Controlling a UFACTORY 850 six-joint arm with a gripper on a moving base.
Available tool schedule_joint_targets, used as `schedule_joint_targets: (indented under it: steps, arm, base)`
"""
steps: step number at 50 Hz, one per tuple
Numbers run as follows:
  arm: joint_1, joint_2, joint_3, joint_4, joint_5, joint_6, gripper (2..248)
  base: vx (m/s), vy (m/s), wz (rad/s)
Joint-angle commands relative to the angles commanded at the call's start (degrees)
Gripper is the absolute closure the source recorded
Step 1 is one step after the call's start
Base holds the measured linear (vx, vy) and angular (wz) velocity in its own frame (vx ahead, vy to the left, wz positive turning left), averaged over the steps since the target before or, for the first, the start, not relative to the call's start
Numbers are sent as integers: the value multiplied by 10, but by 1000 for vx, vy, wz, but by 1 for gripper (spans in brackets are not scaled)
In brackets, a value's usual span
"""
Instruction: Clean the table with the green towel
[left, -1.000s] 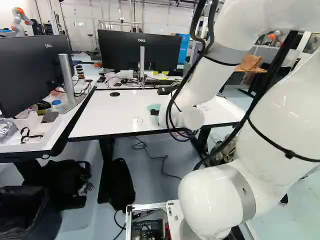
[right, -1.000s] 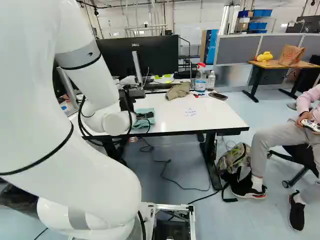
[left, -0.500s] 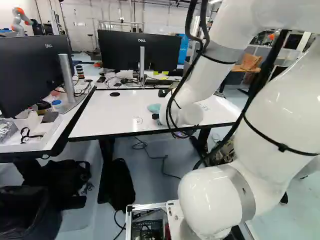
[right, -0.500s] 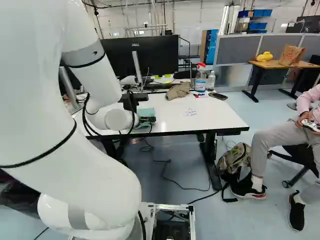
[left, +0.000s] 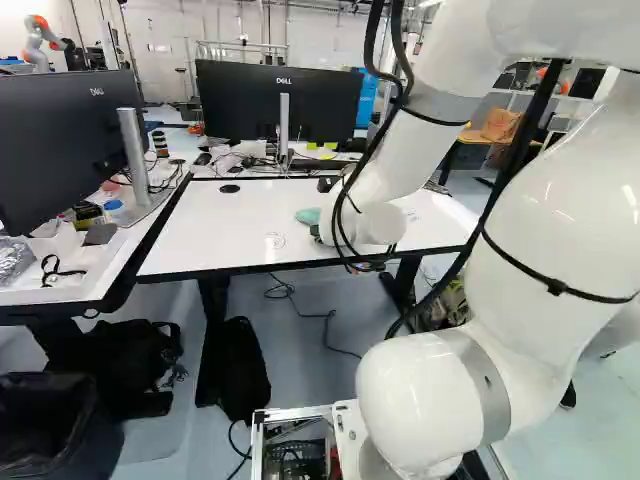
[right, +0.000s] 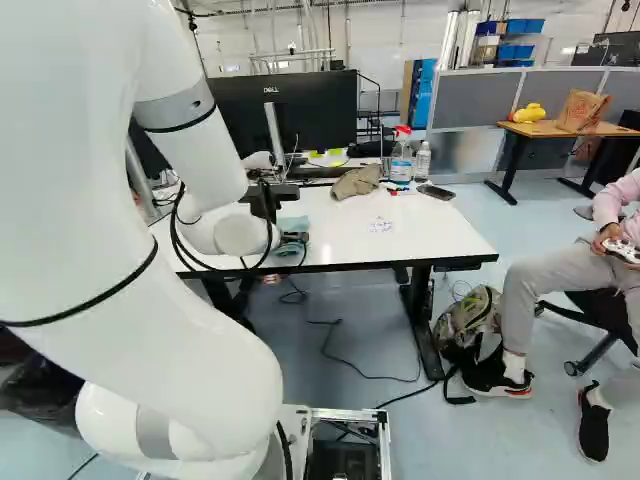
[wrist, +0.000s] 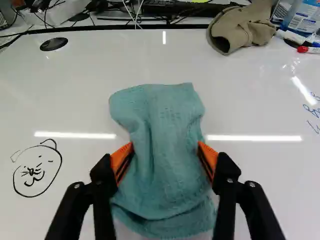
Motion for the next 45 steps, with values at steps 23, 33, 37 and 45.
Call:
schedule_joint_targets:
  steps: [23, 33, 37, 45]
  arm:
    - [0, 0, 0, 0, 0, 0, 193]
    - [0, 9, 2, 0, 0, 0, 200]
    - [0, 16, 4, 0, 0, 0, 200]
    - [0, 33, 8, 0, 0, 0, 200]
  base:
    - [0, 0, 0]
    - [0, 0, 0]
    - [0, 0, 0]
    - [0, 0, 0]
